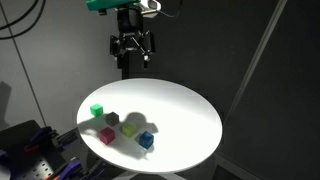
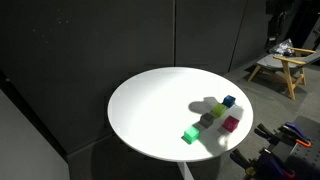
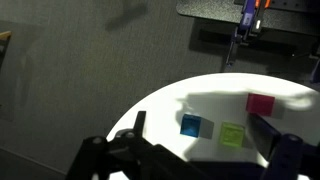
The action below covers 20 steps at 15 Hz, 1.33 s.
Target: Pick up the lime green block and put it on the gray block
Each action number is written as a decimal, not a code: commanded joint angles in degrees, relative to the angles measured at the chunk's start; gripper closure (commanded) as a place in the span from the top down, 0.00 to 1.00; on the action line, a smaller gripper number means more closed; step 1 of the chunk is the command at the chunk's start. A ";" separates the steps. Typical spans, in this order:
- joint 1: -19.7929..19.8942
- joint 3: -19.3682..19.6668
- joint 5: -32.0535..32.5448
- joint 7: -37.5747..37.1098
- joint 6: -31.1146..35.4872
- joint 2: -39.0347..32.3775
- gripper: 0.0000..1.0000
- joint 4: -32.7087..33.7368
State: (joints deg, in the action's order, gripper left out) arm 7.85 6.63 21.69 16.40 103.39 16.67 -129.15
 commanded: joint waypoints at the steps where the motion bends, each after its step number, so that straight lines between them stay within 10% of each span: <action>1: -0.63 0.55 0.12 -0.12 -0.15 0.03 1.00 0.16; 20: -2.21 1.08 -5.28 2.08 3.17 -2.62 1.00 1.07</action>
State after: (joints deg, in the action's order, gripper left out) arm 6.56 6.72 19.23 16.54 104.97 15.14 -129.12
